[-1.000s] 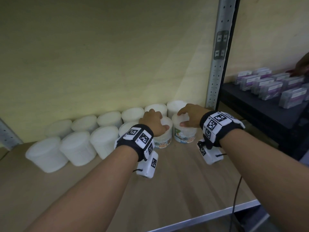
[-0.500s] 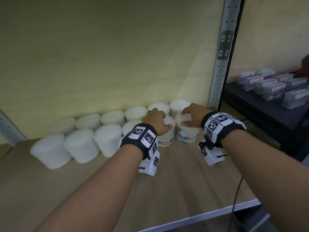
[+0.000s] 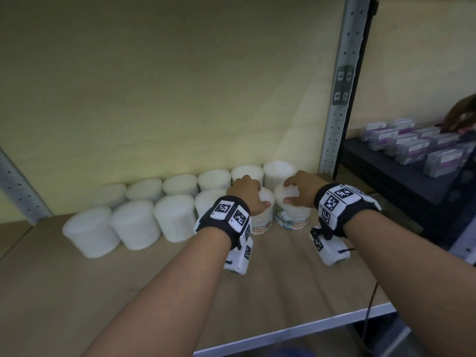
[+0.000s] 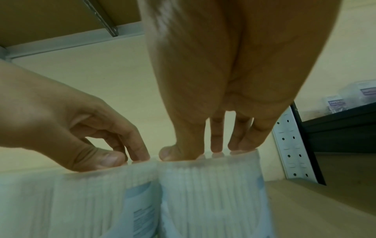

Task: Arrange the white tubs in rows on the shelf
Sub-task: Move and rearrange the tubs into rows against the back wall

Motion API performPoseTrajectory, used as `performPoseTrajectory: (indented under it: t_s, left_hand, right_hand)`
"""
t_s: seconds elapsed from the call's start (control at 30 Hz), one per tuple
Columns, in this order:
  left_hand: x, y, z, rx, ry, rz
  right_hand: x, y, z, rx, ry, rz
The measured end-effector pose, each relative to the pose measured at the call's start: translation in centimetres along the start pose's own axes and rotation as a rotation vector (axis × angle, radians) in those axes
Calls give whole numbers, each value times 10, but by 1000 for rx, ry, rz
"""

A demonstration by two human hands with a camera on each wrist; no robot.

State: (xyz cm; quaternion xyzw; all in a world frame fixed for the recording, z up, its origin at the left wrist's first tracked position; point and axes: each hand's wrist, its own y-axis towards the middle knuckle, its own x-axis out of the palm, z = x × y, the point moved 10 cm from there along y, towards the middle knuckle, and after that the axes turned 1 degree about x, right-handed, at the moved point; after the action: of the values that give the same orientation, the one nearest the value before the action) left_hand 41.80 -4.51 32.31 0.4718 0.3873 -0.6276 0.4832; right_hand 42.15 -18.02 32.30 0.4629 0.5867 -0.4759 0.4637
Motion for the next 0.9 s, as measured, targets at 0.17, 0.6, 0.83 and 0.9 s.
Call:
performPoseTrajectory:
  t_s: [0.17, 0.6, 0.83, 0.9]
  left_hand:
    - [2, -21, 13, 13, -20, -3]
    - [7, -90, 47, 36, -12, 30]
    - [13, -123, 60, 20, -44, 8]
    - [15, -132, 64, 13, -65, -6]
  right_hand:
    - [-5, -25, 1, -34, -97, 14]
    - [6, -96, 13, -14, 36, -25]
    - [9, -133, 18, 1, 32, -32]
    - [10, -142, 18, 0, 35, -27]
